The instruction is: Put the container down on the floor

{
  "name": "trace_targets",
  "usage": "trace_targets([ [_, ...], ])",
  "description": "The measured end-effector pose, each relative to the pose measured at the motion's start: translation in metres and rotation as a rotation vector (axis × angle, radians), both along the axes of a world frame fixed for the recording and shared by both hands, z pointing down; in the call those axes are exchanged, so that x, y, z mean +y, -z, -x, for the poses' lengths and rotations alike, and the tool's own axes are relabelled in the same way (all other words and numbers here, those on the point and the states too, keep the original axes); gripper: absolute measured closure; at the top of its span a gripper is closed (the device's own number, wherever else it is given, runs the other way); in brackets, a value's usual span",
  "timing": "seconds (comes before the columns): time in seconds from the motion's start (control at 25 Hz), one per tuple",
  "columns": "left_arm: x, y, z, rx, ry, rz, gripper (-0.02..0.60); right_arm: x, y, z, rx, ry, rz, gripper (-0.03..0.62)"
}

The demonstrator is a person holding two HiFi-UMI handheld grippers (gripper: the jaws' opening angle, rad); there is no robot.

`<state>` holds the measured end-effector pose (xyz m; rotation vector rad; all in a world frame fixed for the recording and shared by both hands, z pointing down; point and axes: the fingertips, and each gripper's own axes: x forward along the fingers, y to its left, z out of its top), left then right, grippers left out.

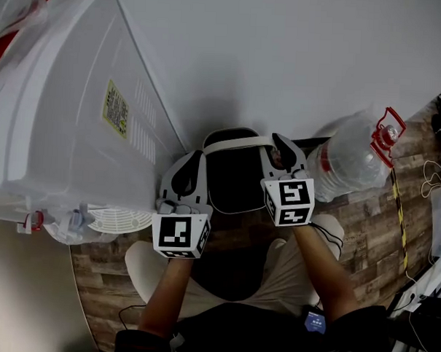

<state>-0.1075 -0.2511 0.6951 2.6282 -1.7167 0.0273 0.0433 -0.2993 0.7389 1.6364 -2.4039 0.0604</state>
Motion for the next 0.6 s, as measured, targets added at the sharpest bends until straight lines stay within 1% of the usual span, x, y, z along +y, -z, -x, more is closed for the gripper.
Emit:
trace_targets([
  [0.32, 0.001, -0.005, 0.000, 0.010, -0.013, 0.011, 0.563, 0.000, -0.032, 0.008, -0.029, 0.019, 0.040, 0.477],
  [0.6, 0.003, -0.008, -0.001, 0.009, -0.026, 0.014, 0.562, 0.001, -0.070, 0.015, -0.048, 0.063, 0.061, 0.476],
])
